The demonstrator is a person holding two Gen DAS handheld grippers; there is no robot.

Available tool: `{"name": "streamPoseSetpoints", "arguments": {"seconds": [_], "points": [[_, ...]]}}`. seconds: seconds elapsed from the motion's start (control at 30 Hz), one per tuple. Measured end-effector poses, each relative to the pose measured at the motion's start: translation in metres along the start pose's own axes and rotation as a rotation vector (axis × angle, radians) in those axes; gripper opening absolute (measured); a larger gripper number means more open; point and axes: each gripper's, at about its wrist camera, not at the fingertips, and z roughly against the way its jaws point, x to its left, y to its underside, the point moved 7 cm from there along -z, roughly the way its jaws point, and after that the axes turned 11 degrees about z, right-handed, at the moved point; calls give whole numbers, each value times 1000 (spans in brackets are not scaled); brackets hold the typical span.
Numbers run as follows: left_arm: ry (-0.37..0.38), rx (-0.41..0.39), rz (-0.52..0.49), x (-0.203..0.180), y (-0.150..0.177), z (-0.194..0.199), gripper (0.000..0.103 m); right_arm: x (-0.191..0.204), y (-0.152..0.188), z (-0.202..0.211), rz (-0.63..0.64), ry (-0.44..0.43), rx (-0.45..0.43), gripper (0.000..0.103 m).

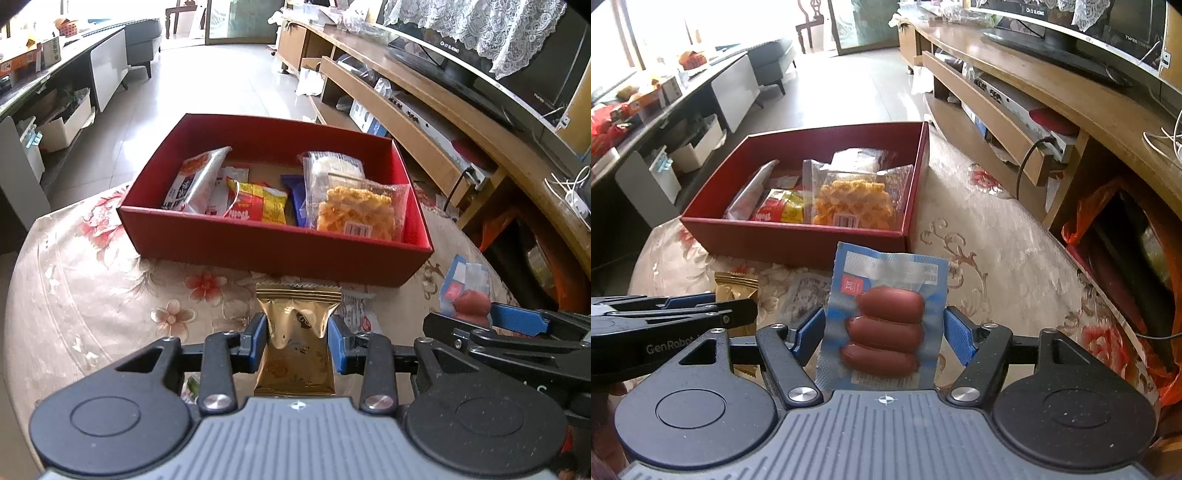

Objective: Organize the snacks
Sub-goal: 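Lift the gold pastry and sausage pack and carry them toward the red box, then lower both snacks into the red box and open both grippers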

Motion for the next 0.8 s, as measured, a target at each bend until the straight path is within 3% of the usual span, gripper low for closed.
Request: {"name": "streamPoseSetpoints", "arguments": {"seconds": [0.8], "points": [[-24,-81,51,6,-80,-19,36,5,-66,-26,-34,-34,-65,75]]}}
